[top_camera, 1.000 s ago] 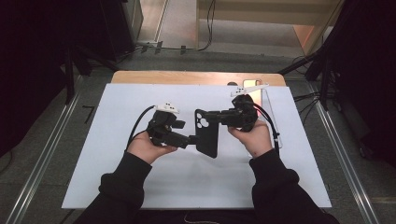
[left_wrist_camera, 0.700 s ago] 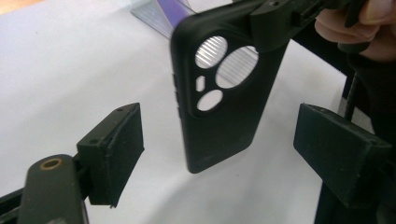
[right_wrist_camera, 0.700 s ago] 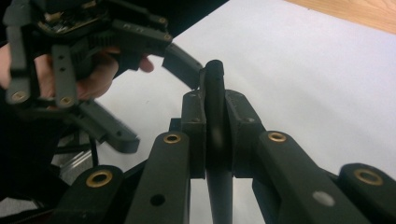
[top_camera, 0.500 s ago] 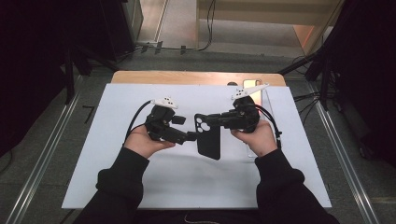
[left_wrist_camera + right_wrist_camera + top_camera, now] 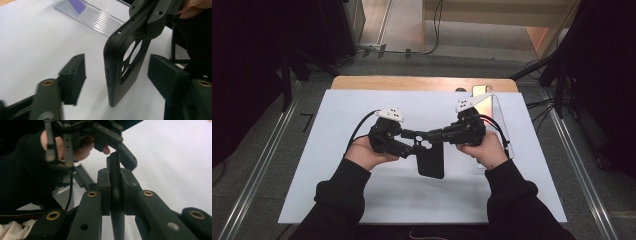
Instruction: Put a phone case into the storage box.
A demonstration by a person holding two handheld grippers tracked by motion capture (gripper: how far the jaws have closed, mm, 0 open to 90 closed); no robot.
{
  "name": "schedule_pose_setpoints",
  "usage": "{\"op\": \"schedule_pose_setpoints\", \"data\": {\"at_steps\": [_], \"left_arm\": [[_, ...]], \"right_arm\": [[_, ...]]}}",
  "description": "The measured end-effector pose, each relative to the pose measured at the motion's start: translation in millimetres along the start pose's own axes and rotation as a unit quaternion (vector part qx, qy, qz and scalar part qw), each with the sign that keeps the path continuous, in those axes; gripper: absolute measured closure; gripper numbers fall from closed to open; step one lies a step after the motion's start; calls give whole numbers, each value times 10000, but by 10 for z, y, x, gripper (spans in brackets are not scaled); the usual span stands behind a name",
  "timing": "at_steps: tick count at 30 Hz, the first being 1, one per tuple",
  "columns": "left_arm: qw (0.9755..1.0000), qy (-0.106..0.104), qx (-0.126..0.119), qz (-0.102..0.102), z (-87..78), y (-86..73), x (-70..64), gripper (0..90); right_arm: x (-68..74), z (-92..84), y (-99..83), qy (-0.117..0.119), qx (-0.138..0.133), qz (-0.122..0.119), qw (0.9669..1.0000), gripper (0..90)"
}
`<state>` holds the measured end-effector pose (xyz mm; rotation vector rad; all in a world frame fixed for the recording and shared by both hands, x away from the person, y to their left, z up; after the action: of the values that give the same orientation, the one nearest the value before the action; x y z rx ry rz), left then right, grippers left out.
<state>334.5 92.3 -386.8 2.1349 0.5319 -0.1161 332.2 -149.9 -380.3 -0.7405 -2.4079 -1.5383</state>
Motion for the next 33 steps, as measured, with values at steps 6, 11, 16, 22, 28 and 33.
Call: {"op": "schedule_pose_setpoints", "data": {"at_steps": [6, 11, 16, 22, 28, 33], "left_arm": [[9991, -430, -2, -59, -1, -46, 24, 636], [9977, -664, 101, -92, 7, -95, 74, 728], [9969, -772, 119, -107, -11, -78, 51, 763], [9978, -618, 128, -221, -91, -29, 33, 763], [9973, -156, 224, -683, -193, -16, 104, 761], [9945, 191, 108, -1024, -274, -8, 146, 761]], "right_arm": [[17, 50, -2, 281, 11, -36, 9996, 773], [11, 87, -25, 301, 131, -69, 9994, 764], [-13, 83, -26, 305, -1, 73, 9995, 681], [32, 35, 14, -223, -361, 113, 9990, 349], [72, 4, 35, -734, -517, 171, 9958, 242], [64, 74, 14, -1059, -486, 19, 9932, 144]]}}
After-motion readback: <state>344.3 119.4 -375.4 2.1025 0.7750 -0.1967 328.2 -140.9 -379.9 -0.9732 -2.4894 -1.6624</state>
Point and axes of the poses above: each handheld gripper's, and its own axes: z roughly forward along the jaws, y roughly out of its top, x roughly to its left, the point moved 1 cm from there along z, roughly forward along the jaws, and after that the axes turned 2 degrees about -x, right-handed, at the moved point
